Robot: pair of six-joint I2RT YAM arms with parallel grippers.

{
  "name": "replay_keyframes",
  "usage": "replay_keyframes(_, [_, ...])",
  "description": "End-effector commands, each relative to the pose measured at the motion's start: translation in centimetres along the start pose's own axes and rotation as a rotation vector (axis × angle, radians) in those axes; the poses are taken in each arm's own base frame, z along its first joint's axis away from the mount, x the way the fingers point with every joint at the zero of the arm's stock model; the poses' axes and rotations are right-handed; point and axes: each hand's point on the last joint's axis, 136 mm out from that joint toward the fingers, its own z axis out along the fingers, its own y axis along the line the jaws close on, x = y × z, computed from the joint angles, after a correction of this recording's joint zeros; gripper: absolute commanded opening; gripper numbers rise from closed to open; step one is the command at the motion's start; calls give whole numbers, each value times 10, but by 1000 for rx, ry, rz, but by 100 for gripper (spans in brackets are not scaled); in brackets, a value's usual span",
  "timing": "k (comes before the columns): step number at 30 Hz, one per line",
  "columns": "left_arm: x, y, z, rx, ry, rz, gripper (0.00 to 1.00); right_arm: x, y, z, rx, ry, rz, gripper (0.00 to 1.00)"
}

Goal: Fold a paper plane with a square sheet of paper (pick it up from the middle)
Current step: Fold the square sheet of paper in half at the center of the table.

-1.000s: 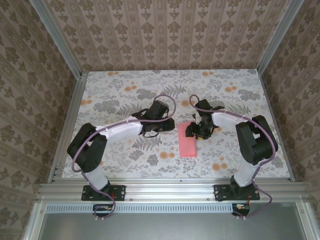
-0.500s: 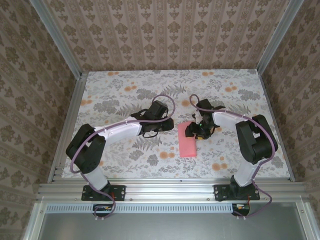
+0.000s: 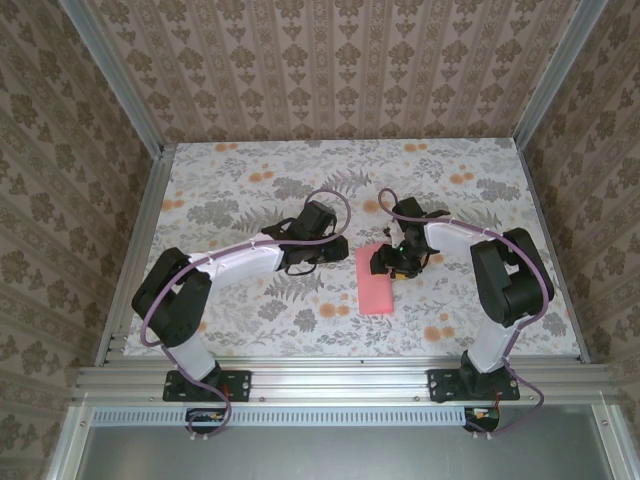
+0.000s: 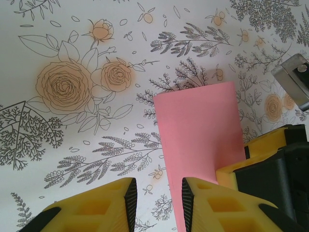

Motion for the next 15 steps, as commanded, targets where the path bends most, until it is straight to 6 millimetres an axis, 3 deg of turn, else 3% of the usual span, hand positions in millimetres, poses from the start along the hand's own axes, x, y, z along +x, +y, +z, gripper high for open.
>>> replay_keyframes(1, [4,-5,1,15,15,12,33,7,-2,10,2,39,-6,59])
replay_keyframes(15, [6,-8,2,22,25,21,33,14,-18,18,127,72,1,59])
